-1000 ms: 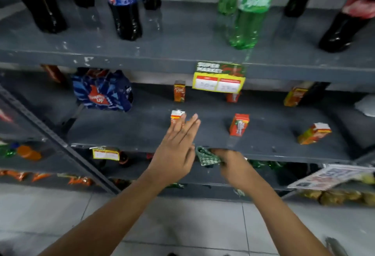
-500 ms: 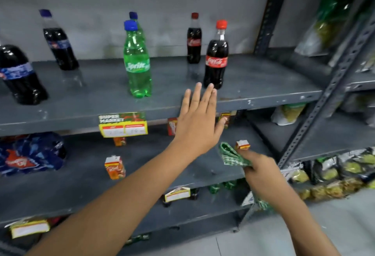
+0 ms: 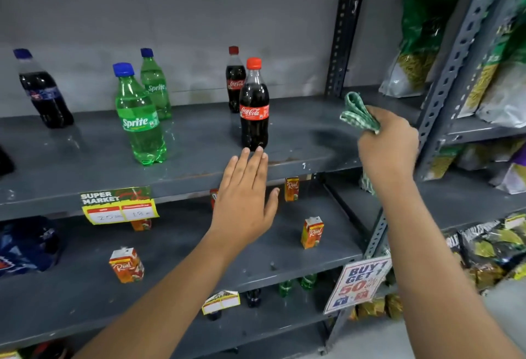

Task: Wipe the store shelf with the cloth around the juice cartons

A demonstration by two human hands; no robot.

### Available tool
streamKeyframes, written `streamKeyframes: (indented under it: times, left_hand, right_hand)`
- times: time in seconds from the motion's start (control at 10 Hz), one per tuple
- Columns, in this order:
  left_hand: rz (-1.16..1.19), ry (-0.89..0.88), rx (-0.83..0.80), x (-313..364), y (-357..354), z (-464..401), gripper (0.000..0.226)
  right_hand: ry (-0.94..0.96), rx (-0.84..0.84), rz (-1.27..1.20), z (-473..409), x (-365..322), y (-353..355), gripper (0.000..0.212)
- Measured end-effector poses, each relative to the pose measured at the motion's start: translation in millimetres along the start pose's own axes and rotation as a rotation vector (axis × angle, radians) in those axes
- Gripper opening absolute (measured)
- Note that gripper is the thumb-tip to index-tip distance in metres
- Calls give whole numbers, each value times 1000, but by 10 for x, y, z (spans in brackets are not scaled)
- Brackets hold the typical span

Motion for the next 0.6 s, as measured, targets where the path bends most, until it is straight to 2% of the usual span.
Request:
streamKeyframes:
  times: [0.1,0.2,0.3,0.4,0.5,0.6]
  left_hand:
    - [0,-1,2,3,-20,17,66]
    - [-23,16,6,13,-24,12,66]
    - [-45,26,7,29,-53,15,68]
    - [-66,35,0,24,-50,10,68]
    - [-64,20,-12,-8,-27,47,66]
    - [17,-6,-57,77,-53,178,65]
  right_hand:
    - [39,-207,213,-349,-25,-488,58]
    - [93,-413,628,-452,158,-960,77]
    - [156,-336,704,-531,227,-1078,76]
    - [166,-277,675,-523,189,-1096,71]
    - [199,-149,381,-398,186,-955,57]
    - [78,-163,-108,-72,377,-568,41]
Point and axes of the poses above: each hand's wrist, its own z-axis away from the middle knuckle, its own y-axis out of the back of the hand, x = y × z, the point moved 5 cm from there along -z, towards the middle knuckle, and after that the axes turned 12 degrees about -y, right-handed, at the moved point
